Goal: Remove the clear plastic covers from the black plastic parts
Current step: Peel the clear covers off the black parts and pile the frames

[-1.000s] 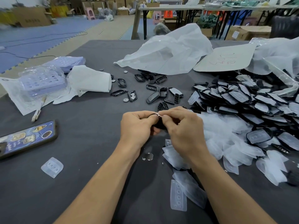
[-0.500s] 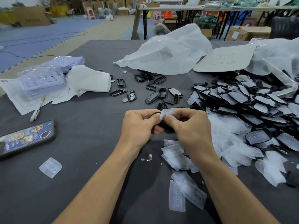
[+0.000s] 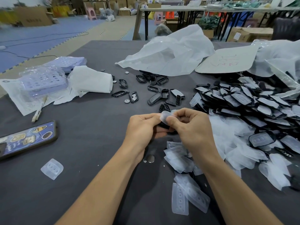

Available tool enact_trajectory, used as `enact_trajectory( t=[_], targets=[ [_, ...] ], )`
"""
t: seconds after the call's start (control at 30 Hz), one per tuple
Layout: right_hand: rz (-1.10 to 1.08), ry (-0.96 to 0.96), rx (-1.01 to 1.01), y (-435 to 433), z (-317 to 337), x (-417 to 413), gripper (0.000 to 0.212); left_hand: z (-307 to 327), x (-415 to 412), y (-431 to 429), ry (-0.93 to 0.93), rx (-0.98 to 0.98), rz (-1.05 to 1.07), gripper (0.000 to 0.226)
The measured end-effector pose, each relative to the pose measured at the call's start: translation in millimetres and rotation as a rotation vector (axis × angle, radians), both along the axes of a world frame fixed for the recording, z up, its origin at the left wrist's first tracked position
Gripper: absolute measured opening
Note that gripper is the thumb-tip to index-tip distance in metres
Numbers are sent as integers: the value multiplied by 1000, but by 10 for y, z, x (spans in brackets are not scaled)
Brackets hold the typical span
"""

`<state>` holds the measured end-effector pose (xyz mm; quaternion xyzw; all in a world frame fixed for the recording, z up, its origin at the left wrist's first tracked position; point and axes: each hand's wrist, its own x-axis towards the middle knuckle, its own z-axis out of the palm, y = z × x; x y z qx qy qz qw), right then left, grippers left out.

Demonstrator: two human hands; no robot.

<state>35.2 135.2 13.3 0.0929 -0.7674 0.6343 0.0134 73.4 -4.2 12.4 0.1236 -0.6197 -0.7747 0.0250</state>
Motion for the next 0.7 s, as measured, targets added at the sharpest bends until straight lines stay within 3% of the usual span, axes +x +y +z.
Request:
enact_trajectory(
  t=[0.33,0.53,0.7],
  targets=[
    [89,-29,102,28,39,-19,17,49,-6,-33,-82,64,-22,33],
    [-45,68,219,-29,12,-4,17,43,-21,-26,-92,86,-38,37],
    [-130,97,248,-40,-1,11,20,49,-7,-21,-41,92,-76,28]
  ],
)
